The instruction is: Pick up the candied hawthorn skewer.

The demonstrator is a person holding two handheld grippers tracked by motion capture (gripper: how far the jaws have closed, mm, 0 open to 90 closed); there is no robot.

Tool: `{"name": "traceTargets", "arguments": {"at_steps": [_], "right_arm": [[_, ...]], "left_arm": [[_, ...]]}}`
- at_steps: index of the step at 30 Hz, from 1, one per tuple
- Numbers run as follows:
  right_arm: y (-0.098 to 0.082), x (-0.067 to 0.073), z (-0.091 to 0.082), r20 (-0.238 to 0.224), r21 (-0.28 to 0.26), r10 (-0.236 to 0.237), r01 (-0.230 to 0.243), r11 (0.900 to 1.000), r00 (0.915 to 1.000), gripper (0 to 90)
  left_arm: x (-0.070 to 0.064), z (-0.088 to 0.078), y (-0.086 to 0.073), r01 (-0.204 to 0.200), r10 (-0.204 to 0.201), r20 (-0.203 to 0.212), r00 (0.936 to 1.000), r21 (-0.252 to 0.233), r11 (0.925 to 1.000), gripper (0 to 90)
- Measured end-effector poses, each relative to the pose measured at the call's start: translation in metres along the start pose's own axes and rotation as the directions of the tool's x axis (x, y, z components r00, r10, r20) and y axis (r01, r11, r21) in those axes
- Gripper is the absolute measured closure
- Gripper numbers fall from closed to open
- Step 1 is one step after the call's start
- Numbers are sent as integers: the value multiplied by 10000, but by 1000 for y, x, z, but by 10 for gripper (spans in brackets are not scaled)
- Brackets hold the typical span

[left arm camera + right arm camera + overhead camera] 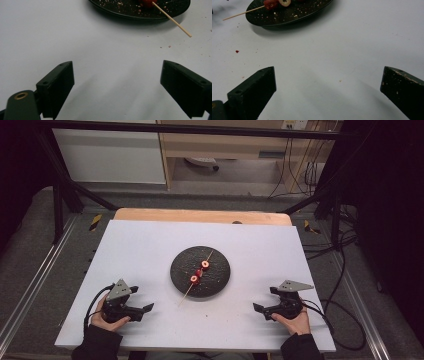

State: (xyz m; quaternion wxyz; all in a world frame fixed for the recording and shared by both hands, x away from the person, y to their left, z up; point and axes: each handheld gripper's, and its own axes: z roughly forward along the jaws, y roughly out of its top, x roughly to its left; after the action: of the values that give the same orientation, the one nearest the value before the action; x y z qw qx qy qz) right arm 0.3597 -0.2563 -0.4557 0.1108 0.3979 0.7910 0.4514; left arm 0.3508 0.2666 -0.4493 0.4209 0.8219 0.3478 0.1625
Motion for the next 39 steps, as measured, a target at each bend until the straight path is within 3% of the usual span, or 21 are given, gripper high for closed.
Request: {"name": "traceTargets", "arguments": {"at_steps": [20, 29, 39], "right_arm": [[4, 3, -1, 73, 2, -71, 71, 10000, 9999, 9], [5, 3, -1, 152, 47, -69, 68, 10000, 9999, 7], [5, 2, 0, 175, 93, -89, 87, 9999, 9998, 7]], "left_arm": [[-14, 4, 19, -47, 47, 0, 10000, 7, 10000, 115], [-28, 11, 42, 81, -80, -144, 9999, 67, 9999, 141], [-47, 37, 76, 37, -25, -289, 9996, 433, 9991, 206]]}}
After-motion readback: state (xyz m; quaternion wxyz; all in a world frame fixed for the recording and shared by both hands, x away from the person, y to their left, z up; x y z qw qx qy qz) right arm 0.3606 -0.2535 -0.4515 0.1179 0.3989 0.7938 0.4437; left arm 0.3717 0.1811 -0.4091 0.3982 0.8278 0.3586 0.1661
